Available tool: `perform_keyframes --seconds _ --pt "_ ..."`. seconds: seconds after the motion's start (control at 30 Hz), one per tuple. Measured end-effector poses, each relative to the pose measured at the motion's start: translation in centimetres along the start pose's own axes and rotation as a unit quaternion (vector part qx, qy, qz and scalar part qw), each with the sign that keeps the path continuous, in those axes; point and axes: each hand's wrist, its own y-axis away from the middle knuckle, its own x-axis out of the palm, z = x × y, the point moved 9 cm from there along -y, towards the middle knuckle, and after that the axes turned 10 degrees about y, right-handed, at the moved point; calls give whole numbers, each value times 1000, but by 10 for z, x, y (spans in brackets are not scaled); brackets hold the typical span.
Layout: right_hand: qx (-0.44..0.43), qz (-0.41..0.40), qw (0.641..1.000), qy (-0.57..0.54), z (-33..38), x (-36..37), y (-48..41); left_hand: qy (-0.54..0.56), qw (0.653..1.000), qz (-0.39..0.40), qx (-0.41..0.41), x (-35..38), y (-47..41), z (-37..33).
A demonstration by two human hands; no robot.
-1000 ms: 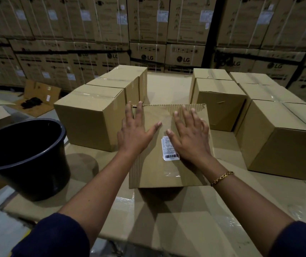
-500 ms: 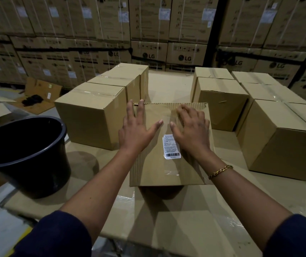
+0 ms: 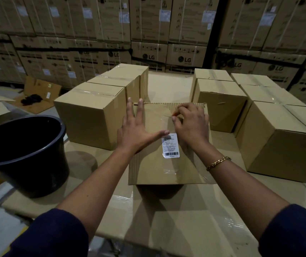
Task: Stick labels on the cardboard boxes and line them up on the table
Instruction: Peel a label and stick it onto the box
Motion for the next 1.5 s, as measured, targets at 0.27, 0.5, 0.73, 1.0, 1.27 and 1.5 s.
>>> perform_keyframes --seconds 0.27,0.5,0.73,1.0,1.27,1.5 --pt "28 43 998 -25 -1 3 -15 -49 999 16 -1 10 7 3" --pt "47 79 991 -92 -5 1 -20 -48 999 22 -13 13 0 7" --pt "54 100 976 -186 -10 -7 -19 -45 998 33 -20 15 -5 7" --pt "-6 220 955 -199 -1 6 -4 -42 998 31 -20 16 -4 10" --pt "-14 216 967 -132 1 21 7 -40 998 35 -26 16 -6 11" --pt "46 196 962 -186 -14 24 0 -3 995 87 -46 25 13 20"
